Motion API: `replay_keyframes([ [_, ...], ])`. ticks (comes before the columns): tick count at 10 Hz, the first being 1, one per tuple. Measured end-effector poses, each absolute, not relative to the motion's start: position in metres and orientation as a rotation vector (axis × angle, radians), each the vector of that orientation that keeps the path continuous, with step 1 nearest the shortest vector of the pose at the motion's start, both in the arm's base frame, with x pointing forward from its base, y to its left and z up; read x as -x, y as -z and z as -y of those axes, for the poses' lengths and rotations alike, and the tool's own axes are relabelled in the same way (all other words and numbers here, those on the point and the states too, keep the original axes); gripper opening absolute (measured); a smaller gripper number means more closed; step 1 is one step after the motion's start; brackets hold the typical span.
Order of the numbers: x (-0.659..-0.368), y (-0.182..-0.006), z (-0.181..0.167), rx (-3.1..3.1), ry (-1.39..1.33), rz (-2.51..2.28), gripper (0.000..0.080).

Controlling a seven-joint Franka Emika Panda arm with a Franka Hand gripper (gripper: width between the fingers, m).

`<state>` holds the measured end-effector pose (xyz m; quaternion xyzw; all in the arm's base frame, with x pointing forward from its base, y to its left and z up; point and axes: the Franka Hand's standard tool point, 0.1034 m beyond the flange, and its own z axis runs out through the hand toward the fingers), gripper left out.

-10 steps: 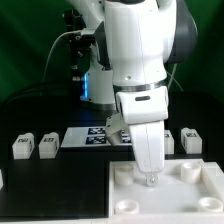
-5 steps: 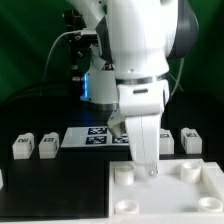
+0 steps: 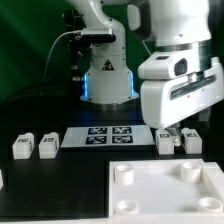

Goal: Assemble one leg

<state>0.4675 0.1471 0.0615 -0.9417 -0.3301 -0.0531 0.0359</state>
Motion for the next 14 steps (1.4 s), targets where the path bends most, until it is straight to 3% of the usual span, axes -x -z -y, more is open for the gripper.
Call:
replay_keyframes([
  [5,-0.458,-0.059,-0.167,3.002,0.084,0.067,0.0648],
  [8,-0.444,-0.049,-0.161,3.016,-0.032,0.065,0.0648],
  [14,-0.428,-0.051,-0.167,2.847,-1.045,0.075,0.0648],
])
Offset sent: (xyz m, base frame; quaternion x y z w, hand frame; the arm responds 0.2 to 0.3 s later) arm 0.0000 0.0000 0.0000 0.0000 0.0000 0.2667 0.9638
